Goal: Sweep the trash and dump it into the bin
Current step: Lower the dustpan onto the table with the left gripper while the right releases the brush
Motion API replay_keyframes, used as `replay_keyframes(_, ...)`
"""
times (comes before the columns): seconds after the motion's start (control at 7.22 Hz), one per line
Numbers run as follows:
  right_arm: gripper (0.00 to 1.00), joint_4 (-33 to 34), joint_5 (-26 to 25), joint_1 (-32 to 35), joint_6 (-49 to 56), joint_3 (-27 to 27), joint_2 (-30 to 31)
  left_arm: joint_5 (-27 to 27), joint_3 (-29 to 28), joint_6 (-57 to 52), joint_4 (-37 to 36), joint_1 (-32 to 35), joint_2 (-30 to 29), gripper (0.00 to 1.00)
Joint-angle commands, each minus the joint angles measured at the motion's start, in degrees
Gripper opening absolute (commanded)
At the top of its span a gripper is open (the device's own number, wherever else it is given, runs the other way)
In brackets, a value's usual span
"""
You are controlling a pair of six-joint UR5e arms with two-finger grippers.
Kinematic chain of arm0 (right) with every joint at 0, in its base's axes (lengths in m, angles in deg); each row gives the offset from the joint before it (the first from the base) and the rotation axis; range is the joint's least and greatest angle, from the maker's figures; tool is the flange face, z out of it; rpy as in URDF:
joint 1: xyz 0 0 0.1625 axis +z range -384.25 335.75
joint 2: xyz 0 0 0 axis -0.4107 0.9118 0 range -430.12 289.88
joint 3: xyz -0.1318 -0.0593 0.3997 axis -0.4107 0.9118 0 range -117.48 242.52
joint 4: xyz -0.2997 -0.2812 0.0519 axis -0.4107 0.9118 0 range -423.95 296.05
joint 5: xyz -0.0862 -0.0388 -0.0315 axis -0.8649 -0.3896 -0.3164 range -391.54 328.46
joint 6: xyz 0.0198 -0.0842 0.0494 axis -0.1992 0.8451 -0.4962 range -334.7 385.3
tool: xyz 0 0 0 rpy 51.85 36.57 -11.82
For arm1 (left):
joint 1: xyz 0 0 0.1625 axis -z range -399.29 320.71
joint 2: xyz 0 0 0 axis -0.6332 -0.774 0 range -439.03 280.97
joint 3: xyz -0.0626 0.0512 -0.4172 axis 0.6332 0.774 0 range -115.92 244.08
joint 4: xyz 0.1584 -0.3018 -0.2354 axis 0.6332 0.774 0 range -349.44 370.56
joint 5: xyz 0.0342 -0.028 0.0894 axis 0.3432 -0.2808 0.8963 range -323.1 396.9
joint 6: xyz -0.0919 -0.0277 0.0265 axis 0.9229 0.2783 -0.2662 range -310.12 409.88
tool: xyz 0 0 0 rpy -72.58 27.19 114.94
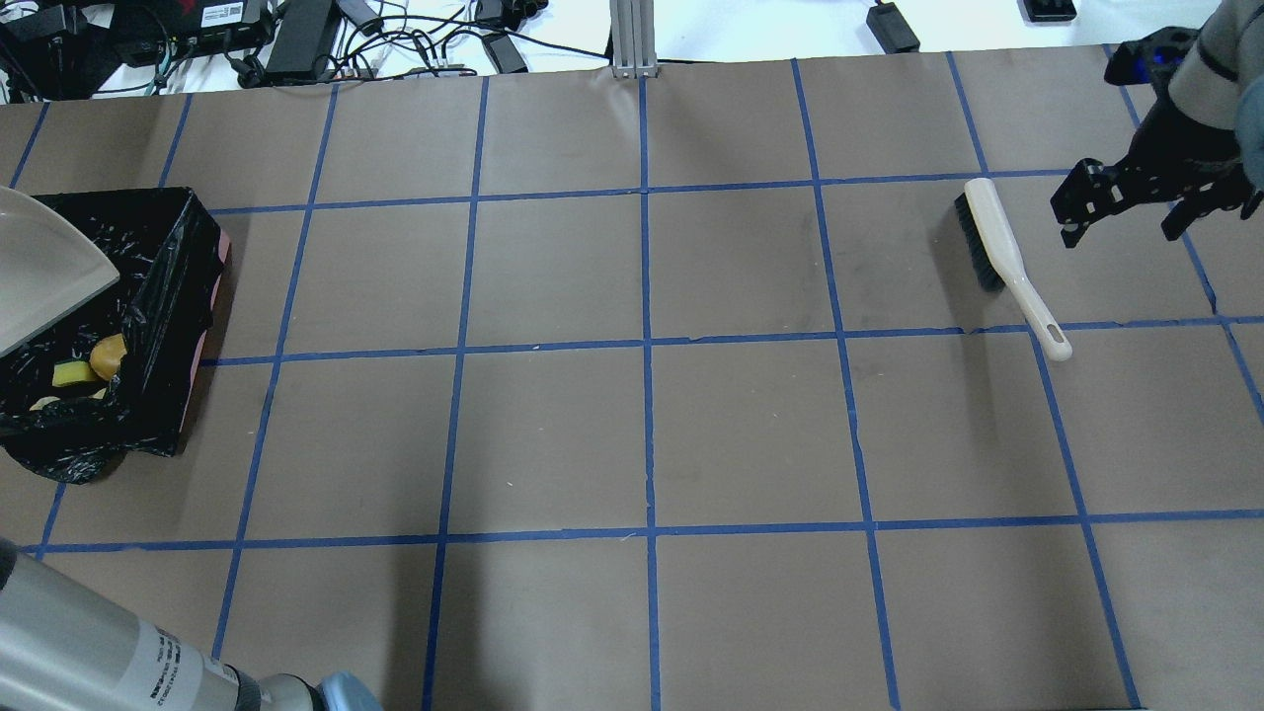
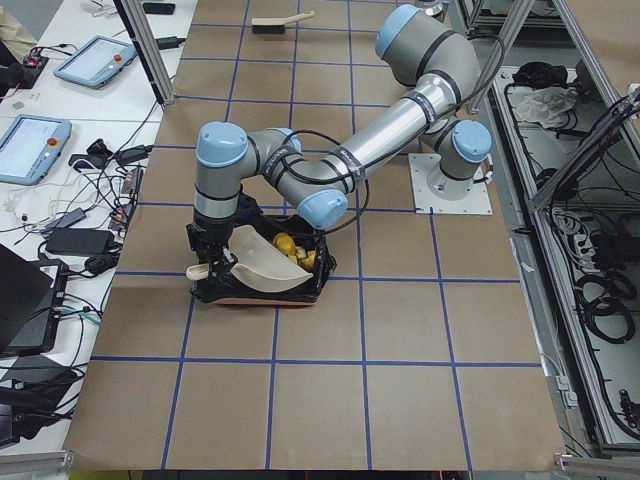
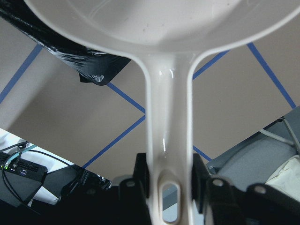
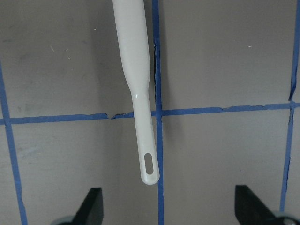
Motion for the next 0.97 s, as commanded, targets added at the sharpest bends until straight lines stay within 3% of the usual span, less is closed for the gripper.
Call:
replay_keyframes(0.0, 1.00, -4.7, 0.1, 3.7, -1.9, 1.8, 7.8, -1.0, -0.1, -0.5, -0.2, 0.0, 0.4, 0.00)
replay_keyframes(0.42, 1.00, -7.4, 1.1, 16.0, -9.4, 2.3, 8.1, -3.2, -1.2, 7.2, 5.4, 1.0, 1.2, 0.00)
replay_keyframes(0.55, 1.00, -7.6, 4.2, 17.5, -9.5, 2.0, 7.8, -3.9, -1.3, 11.3, 10.0, 2.4, 2.0, 0.00)
replay_keyframes(0.83, 1.00, -7.8, 3.7, 17.5, -9.0, 1.7, 7.7, -7.2, -1.2, 23.0, 18.5, 5.3, 3.2, 0.00)
